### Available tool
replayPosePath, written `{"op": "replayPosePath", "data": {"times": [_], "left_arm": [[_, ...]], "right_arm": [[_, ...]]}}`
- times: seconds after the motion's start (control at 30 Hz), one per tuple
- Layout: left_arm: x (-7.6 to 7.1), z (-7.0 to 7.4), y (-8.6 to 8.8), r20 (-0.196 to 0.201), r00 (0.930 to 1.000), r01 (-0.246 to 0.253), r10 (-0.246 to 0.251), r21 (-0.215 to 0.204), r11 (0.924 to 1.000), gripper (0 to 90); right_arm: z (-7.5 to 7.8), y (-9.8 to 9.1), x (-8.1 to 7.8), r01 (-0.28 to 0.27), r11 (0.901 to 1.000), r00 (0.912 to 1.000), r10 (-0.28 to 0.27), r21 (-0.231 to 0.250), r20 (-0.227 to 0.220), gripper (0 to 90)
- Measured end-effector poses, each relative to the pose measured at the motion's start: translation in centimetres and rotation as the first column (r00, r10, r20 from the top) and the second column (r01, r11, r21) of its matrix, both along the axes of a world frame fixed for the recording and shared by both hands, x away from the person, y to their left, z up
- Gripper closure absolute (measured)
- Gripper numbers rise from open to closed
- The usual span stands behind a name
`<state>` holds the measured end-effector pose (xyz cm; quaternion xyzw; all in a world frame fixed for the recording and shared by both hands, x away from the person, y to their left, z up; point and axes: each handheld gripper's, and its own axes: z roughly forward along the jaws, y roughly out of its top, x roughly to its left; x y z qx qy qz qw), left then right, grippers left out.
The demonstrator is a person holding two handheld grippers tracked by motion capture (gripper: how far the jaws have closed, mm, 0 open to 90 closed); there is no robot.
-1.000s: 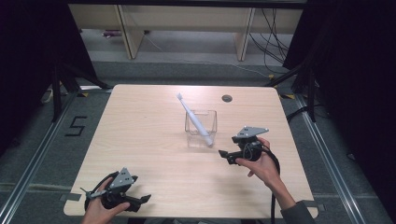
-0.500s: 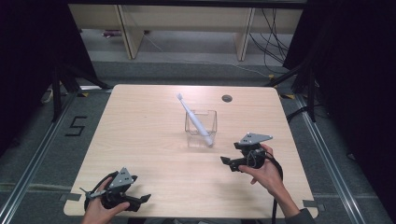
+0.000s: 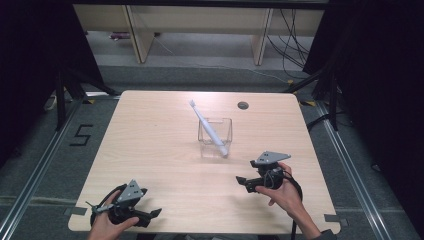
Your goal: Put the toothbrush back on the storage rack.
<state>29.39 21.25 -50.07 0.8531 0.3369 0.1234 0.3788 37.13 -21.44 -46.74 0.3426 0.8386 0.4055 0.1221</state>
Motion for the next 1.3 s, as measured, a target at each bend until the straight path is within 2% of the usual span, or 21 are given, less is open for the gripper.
{"op": "replayPosePath", "data": {"times": [0.07,0.1,0.13,0.23,0.33,0.37,0.4,0.47,0.53,0.57,0.63,0.67,0.73,0.83,0.87,0.9,1.0,1.07,1.2,1.23,1.3], "left_arm": [[-0.1,-0.1,-0.1,-0.003,1.0,-0.009,0.008,-0.023,0.9997,14.8],[0.0,0.0,0.1,-0.002,1.0,-0.004,0.004,-0.002,1.0,14.8],[0.0,0.0,0.1,-0.003,1.0,-0.006,0.006,0.001,1.0,14.8],[-0.1,-0.1,-0.1,-0.006,0.9999,-0.008,0.008,-0.021,0.9997,14.9],[0.0,0.0,0.1,0.0,1.0,0.002,-0.002,0.008,1.0,14.9],[0.0,0.0,0.1,0.0,1.0,0.002,-0.002,0.008,1.0,14.8],[-0.1,-0.1,0.0,-0.003,0.9999,-0.012,0.012,-0.022,0.9997,14.8],[0.0,0.0,0.1,-0.002,1.0,-0.006,0.006,-0.002,1.0,14.8],[-0.1,-0.1,-0.1,-0.003,1.0,-0.008,0.008,-0.019,0.9998,14.8],[-0.1,0.0,0.0,-0.002,1.0,0.0,0.0,0.001,1.0,14.9],[-0.1,-0.1,-0.1,-0.003,1.0,-0.005,0.005,-0.019,0.9998,14.8],[0.0,0.0,0.0,0.0,1.0,0.001,-0.001,0.006,1.0,14.8],[-0.1,0.0,-0.1,-0.001,1.0,-0.007,0.007,-0.019,0.9998,14.9],[-0.1,-0.1,-0.1,-0.003,1.0,-0.008,0.008,-0.019,0.9998,14.9],[0.0,0.0,0.0,0.0,1.0,0.003,-0.003,0.011,0.9999,14.8],[0.0,0.0,0.0,0.0,1.0,0.003,-0.003,0.011,0.9999,14.8],[-0.1,-0.1,-0.2,-0.003,1.0,-0.008,0.008,-0.019,0.9998,14.8],[0.0,0.0,0.0,0.001,1.0,-0.001,0.001,0.005,1.0,14.9],[-0.1,-0.1,-0.2,-0.005,1.0,-0.008,0.008,-0.015,0.9999,14.9],[-0.1,-0.1,-0.2,-0.004,1.0,-0.007,0.007,-0.017,0.9998,14.8],[-0.1,-0.1,-0.2,-0.003,1.0,-0.008,0.008,-0.018,0.9998,14.8]], "right_arm": [[-0.1,0.0,-0.2,-0.014,0.9999,0.9999,0.014,0.005,-0.006,19.5],[-0.1,-0.1,-0.4,0.0,1.0,0.9999,0.0,0.002,-0.016,19.5],[-0.2,-0.2,-0.4,-0.013,0.9999,0.9999,0.013,-0.004,0.006,19.5],[-0.3,-0.2,-0.6,-0.019,0.9998,0.9998,0.019,-0.009,0.008,19.4],[-0.5,-0.2,-1.1,-0.025,0.9997,0.9997,0.025,0.006,-0.001,18.6],[-0.5,-0.2,-1.1,-0.025,0.9997,0.9997,0.025,0.006,-0.001,18.6],[-0.3,-0.2,-1.4,-0.022,0.9997,0.9997,0.022,0.005,-0.009,18.1],[-0.5,-0.2,-1.5,-0.036,0.9993,0.9993,0.036,0.0,0.002,17.5],[-0.4,-0.3,-1.6,-0.038,0.9992,0.9993,0.038,-0.007,-0.007,17.3],[-0.6,-0.4,-1.8,-0.039,0.9991,0.9992,0.039,-0.016,-0.001,17.0],[-0.7,-0.3,-2.1,-0.026,0.9997,0.9994,0.025,-0.006,-0.024,17.0],[-0.9,-0.4,-2.2,-0.041,0.998,0.9991,0.04,-0.048,-0.015,17.0],[-0.9,-0.5,-2.3,-0.039,0.9975,0.9991,0.038,-0.058,-0.016,17.0],[-1.0,-0.5,-2.8,-0.038,0.9973,0.9992,0.038,-0.063,-0.012,17.1],[-1.2,-0.6,-3.0,-0.036,0.997,0.9991,0.034,-0.069,-0.024,17.1],[-1.2,-0.7,-3.0,-0.053,0.9964,0.9984,0.051,-0.067,-0.023,17.2],[-1.4,-1.0,-3.5,-0.031,0.997,0.9989,0.029,-0.07,-0.037,17.2],[-1.5,-1.3,-3.7,-0.032,0.9972,0.9988,0.029,-0.067,-0.039,17.2],[-1.8,-1.8,-4.0,-0.043,0.9969,0.9982,0.04,-0.066,-0.043,17.9],[-1.8,-1.8,-4.2,-0.017,0.9977,0.9984,0.013,-0.066,-0.054,17.9],[-1.7,-2.0,-4.3,-0.022,0.997,0.9987,0.018,-0.074,-0.048,17.8]]}}
